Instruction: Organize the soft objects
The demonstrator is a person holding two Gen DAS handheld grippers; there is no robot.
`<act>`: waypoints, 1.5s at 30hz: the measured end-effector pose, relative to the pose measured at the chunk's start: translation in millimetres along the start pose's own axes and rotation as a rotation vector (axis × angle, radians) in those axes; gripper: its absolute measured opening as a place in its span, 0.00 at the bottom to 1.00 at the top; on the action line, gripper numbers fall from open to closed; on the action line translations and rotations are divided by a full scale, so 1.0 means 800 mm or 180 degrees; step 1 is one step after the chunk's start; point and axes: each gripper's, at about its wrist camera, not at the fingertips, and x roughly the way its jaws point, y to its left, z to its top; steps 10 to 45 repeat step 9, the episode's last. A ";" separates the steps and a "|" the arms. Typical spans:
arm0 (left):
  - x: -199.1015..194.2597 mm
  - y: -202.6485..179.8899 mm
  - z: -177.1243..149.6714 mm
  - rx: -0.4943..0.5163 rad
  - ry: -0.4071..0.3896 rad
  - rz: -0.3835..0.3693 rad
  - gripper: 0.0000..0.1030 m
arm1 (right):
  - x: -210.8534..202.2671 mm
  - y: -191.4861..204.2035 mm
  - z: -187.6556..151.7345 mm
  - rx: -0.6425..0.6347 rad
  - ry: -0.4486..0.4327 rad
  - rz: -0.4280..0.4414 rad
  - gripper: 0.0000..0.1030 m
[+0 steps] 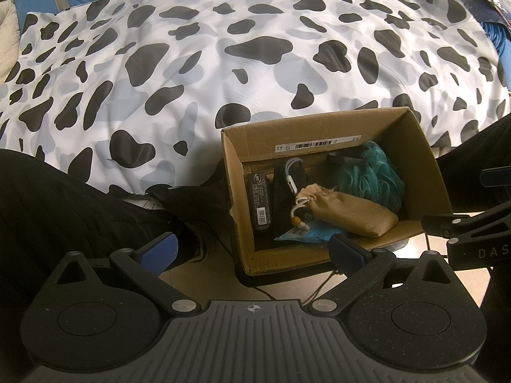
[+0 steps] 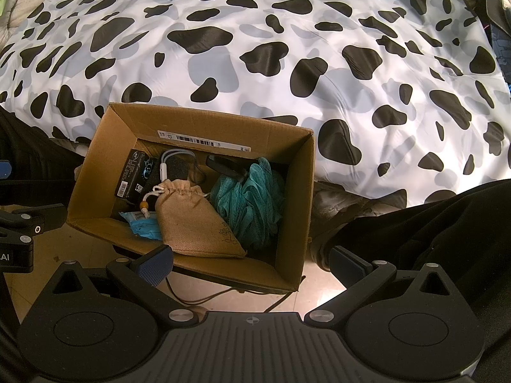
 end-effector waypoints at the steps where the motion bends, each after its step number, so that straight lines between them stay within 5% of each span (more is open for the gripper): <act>1: 0.000 0.000 -0.001 0.0000 0.0000 -0.0004 1.00 | 0.000 0.000 0.000 0.0000 0.0000 0.0001 1.00; 45: 0.002 0.003 -0.005 -0.0026 -0.0011 -0.0015 1.00 | 0.000 0.000 0.000 0.0001 0.0001 0.0001 1.00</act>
